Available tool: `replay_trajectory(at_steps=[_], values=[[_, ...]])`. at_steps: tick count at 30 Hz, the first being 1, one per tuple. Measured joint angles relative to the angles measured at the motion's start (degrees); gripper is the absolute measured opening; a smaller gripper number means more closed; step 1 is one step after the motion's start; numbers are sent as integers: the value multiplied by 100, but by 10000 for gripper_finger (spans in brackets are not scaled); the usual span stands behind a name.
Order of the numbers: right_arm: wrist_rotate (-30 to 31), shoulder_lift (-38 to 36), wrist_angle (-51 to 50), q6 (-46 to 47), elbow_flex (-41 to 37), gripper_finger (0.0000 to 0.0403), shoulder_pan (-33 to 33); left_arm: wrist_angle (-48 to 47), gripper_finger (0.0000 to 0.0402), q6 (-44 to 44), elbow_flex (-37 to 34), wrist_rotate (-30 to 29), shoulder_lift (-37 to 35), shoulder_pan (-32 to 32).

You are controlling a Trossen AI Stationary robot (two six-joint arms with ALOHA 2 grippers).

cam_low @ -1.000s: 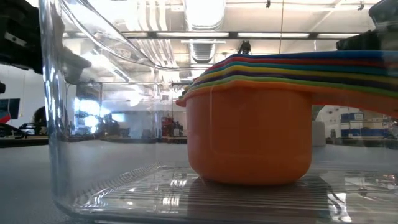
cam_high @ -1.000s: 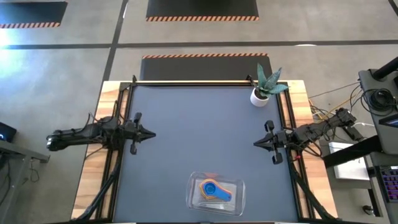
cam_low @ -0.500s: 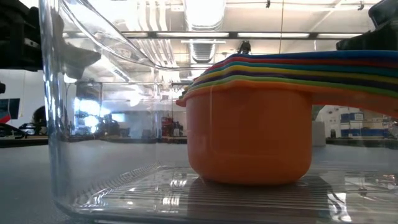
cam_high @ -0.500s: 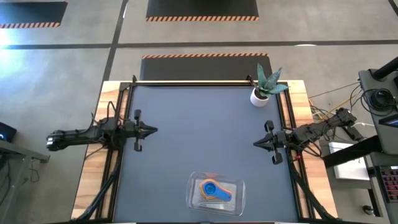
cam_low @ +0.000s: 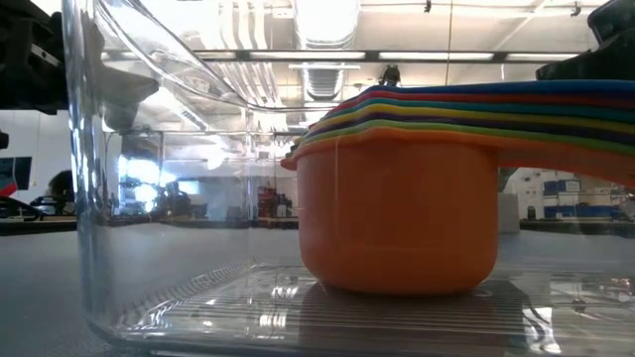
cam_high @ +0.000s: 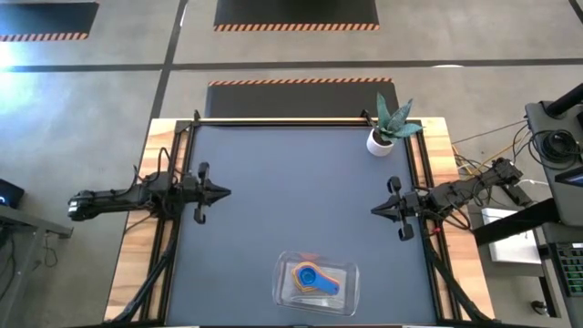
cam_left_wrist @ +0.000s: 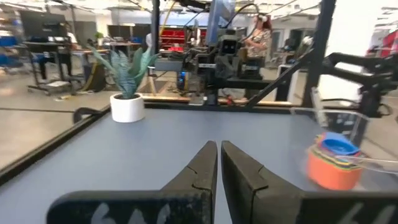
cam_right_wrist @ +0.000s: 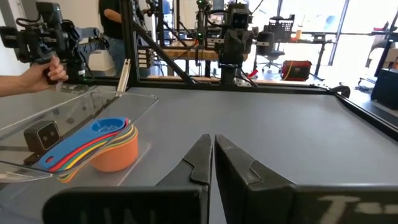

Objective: Nest measuring cups in basket
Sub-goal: Return to Home Position

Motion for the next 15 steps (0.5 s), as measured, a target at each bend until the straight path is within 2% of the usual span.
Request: replay_trajectory(at_steps=[3, 15], values=[[0, 0, 0, 0, 0, 9, -2, 27, 4, -66, -1, 153, 0, 0], [2, 0, 2, 2, 0, 9, 0, 34, 4, 105, -3, 170, 98, 0]])
